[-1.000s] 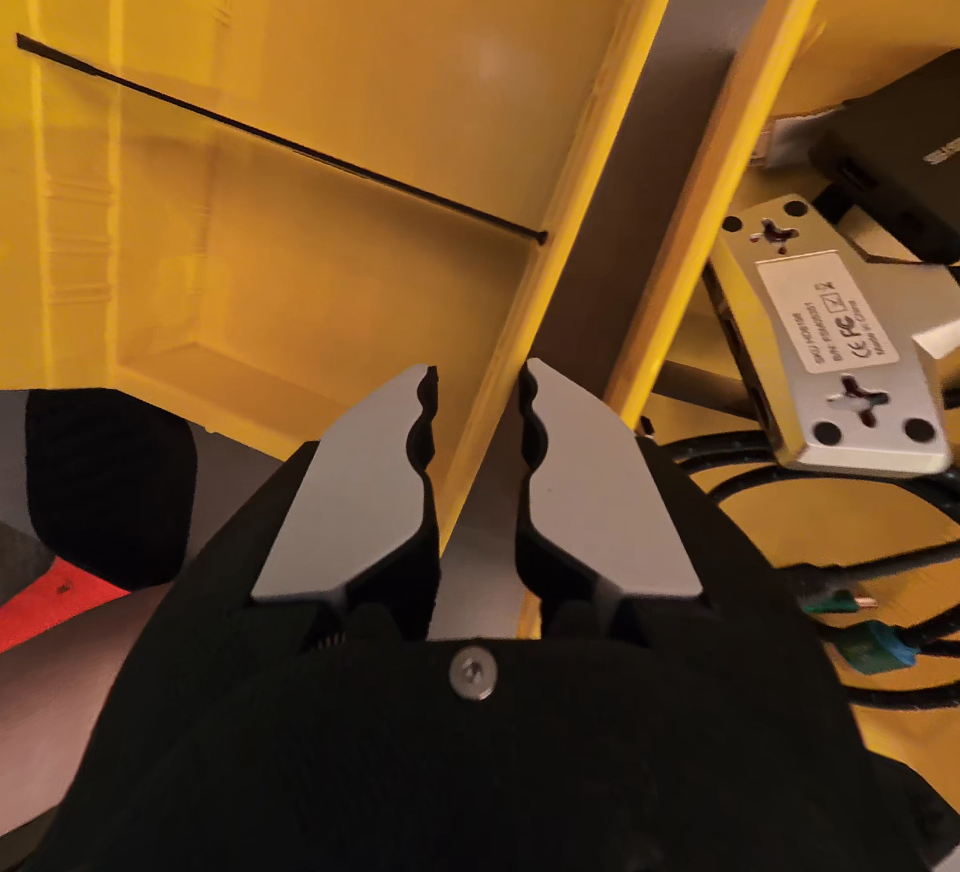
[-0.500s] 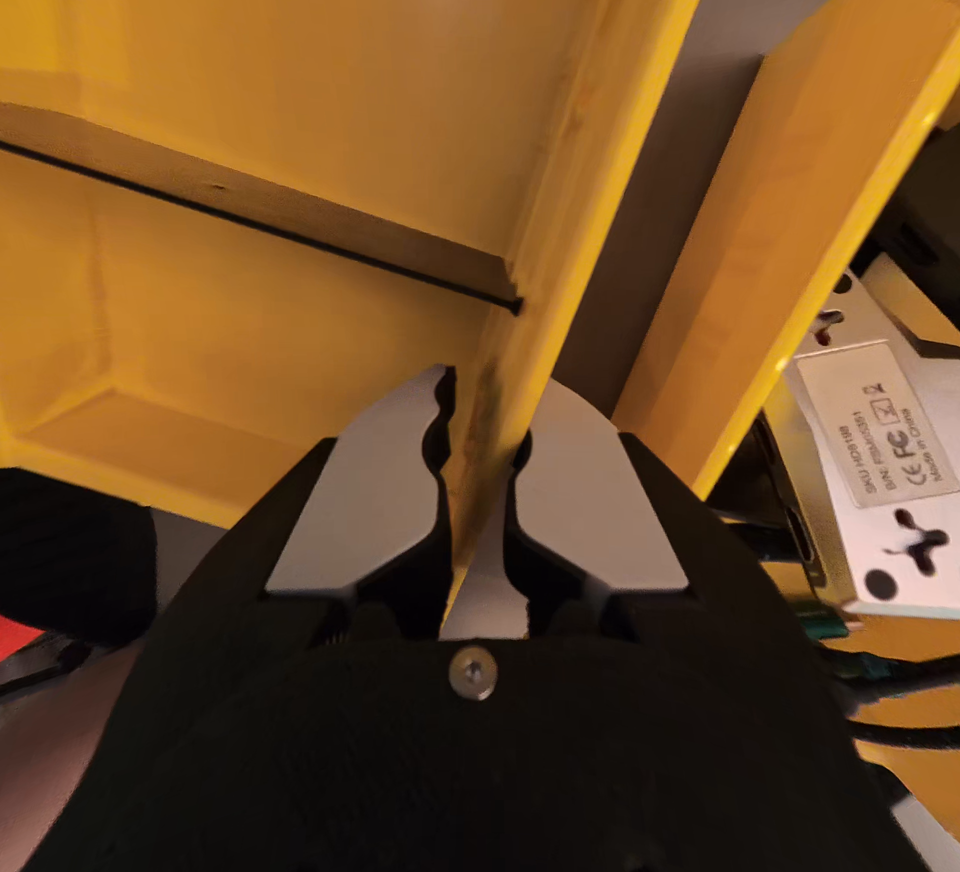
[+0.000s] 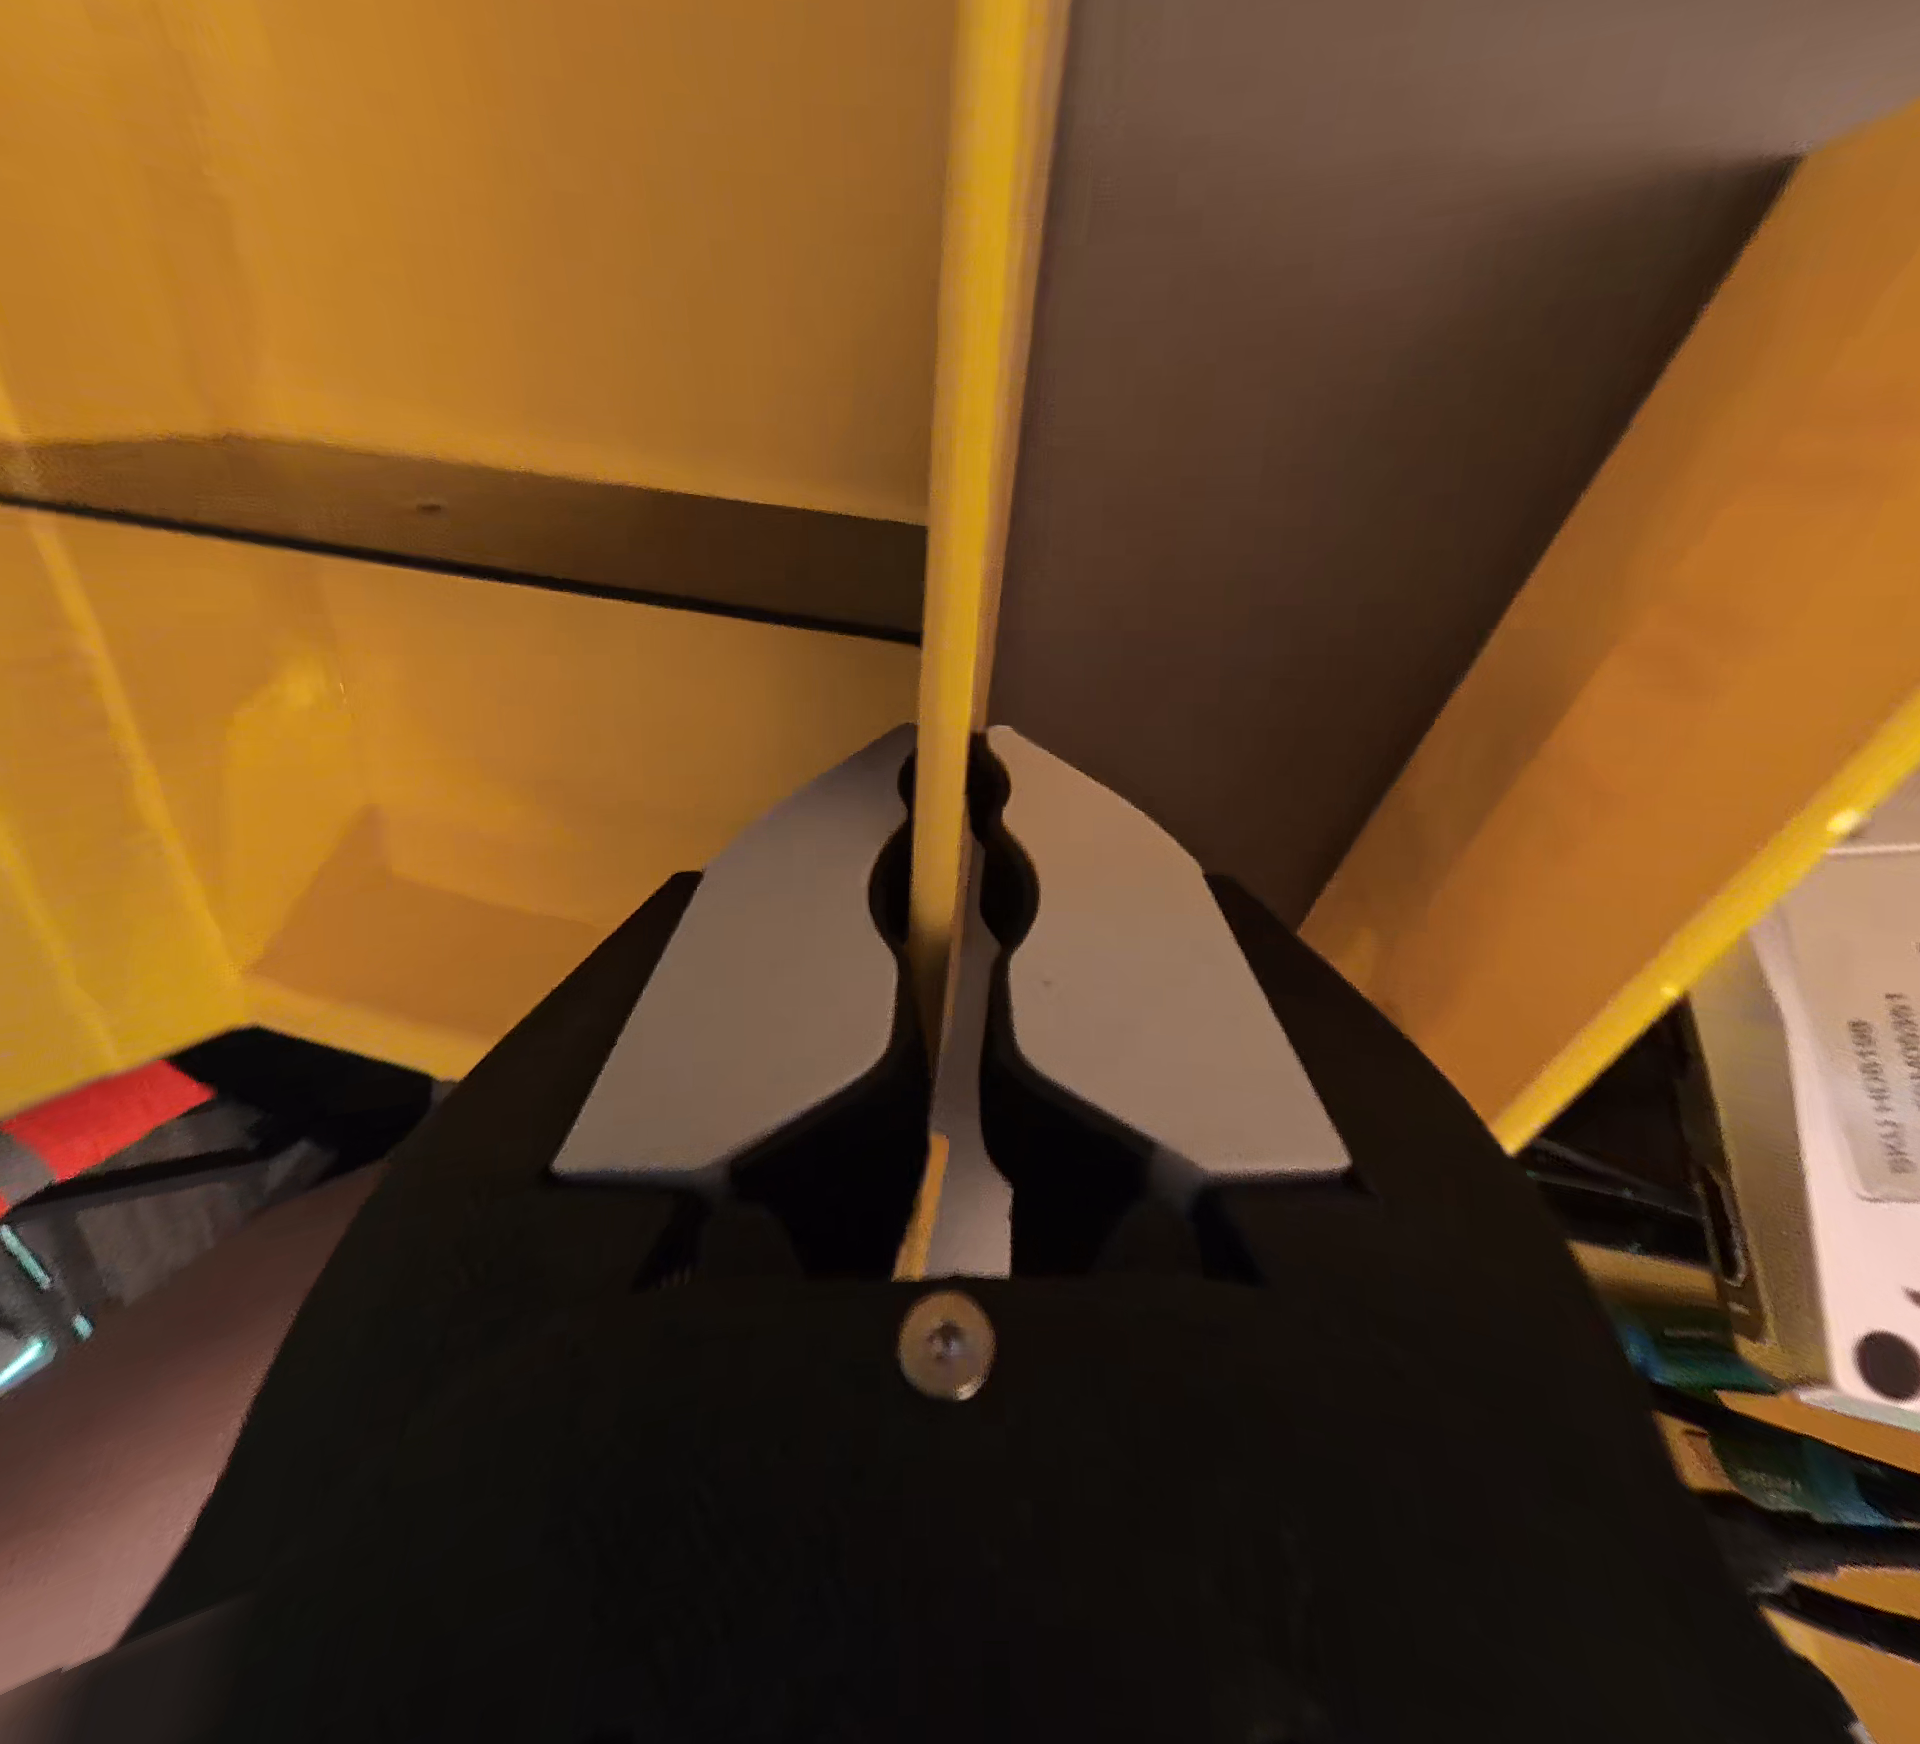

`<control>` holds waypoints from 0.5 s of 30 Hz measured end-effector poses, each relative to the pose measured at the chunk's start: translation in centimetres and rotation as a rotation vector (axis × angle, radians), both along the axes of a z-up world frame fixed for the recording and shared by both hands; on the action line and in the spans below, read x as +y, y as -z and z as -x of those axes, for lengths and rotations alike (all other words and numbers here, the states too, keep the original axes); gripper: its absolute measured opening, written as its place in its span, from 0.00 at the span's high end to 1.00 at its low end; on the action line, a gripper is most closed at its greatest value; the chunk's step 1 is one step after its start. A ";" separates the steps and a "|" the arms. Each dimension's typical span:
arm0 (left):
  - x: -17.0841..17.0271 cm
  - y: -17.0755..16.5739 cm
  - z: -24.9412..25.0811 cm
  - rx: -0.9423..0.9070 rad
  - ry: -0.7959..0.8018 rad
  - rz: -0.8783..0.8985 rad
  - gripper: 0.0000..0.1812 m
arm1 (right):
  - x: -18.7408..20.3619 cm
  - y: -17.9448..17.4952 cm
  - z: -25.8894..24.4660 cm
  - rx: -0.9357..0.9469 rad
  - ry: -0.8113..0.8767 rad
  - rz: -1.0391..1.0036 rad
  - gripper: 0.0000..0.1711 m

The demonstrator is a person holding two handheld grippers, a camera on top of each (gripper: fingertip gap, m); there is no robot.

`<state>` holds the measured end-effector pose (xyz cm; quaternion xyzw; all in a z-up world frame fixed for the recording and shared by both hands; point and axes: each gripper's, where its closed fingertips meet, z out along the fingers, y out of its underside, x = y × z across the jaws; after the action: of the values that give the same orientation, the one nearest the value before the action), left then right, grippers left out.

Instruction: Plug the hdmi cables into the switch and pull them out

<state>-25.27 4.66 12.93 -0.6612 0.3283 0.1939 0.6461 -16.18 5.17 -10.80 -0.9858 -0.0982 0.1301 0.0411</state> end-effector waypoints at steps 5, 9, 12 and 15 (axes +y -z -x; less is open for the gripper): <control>-0.9 -0.4 1.4 -0.029 -0.020 0.009 0.68 | -1.2 -1.7 1.6 0.016 -0.092 0.056 0.97; -3.7 -1.9 2.2 -0.198 0.022 0.051 0.68 | -1.8 -4.5 2.1 0.004 -0.138 0.068 0.97; -6.6 -3.9 2.8 -0.354 0.087 0.031 0.70 | -1.8 -7.8 1.9 0.027 -0.155 0.060 0.96; -8.7 -5.7 3.7 -0.457 0.144 -0.028 0.72 | -1.6 -11.3 -0.4 0.035 -0.155 0.036 0.96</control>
<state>-28.92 -4.03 18.64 -0.6537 0.2170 -0.0029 0.7250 -15.79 3.56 0.46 -0.9734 -0.1710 0.1517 0.0149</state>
